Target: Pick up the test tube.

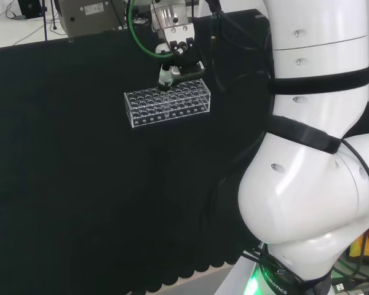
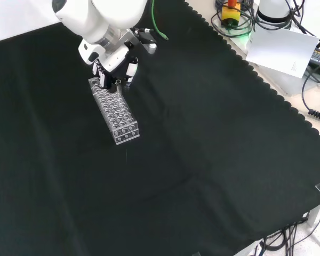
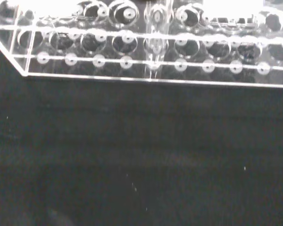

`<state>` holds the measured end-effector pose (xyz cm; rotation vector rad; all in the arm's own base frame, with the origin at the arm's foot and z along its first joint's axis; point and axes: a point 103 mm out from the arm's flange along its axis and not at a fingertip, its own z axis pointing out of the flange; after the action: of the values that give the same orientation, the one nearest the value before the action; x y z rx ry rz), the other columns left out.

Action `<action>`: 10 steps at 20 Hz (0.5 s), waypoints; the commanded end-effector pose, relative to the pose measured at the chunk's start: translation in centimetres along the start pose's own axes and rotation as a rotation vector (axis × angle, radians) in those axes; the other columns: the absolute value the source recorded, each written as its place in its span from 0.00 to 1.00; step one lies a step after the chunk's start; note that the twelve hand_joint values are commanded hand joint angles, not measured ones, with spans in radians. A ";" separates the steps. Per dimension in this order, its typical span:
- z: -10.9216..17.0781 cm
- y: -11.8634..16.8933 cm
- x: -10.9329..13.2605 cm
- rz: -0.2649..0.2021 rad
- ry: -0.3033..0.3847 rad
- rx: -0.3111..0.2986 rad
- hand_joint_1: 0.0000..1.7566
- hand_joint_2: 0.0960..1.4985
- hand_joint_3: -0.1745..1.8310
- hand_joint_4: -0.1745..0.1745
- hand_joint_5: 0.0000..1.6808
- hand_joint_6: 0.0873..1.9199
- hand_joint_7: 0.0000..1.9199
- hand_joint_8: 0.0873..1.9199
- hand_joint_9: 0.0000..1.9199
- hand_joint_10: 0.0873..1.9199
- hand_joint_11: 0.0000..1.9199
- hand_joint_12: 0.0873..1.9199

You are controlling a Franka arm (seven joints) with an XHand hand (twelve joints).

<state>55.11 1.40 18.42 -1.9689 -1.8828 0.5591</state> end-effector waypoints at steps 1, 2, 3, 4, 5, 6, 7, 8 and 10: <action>-0.9 0.1 0.7 0.012 -0.061 -0.100 0.68 0.71 0.01 0.01 0.71 0.31 0.76 0.30 0.63 0.25 0.37 0.64; -1.0 0.2 0.9 0.011 -0.068 -0.110 0.68 0.70 0.00 0.00 0.74 0.27 0.79 0.28 0.66 0.23 0.39 0.63; -1.2 0.3 1.0 0.010 -0.075 -0.115 0.68 0.69 0.00 0.00 0.76 0.23 0.81 0.26 0.69 0.21 0.40 0.62; -1.3 0.5 1.1 0.013 -0.077 -0.114 0.69 0.69 0.00 0.00 0.79 0.19 0.83 0.23 0.72 0.18 0.41 0.61; -1.4 0.6 1.3 0.016 -0.073 -0.112 0.73 0.68 0.03 0.00 0.75 0.23 0.85 0.22 0.70 0.22 0.42 0.61; -1.5 0.7 1.4 0.016 -0.069 -0.107 0.76 0.67 0.05 0.00 0.70 0.28 0.86 0.21 0.66 0.27 0.42 0.61; -1.6 0.8 1.5 0.016 -0.068 -0.105 0.78 0.66 0.07 0.00 0.67 0.32 0.87 0.20 0.64 0.31 0.43 0.61; -1.6 0.9 1.6 0.015 -0.067 -0.098 0.79 0.66 0.08 0.00 0.65 0.34 0.87 0.20 0.63 0.33 0.43 0.61; -1.8 0.9 1.5 0.012 -0.065 -0.093 0.80 0.66 0.09 0.00 0.64 0.36 0.88 0.20 0.62 0.34 0.43 0.61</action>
<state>56.18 2.41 19.13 -2.0475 -1.9825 0.5487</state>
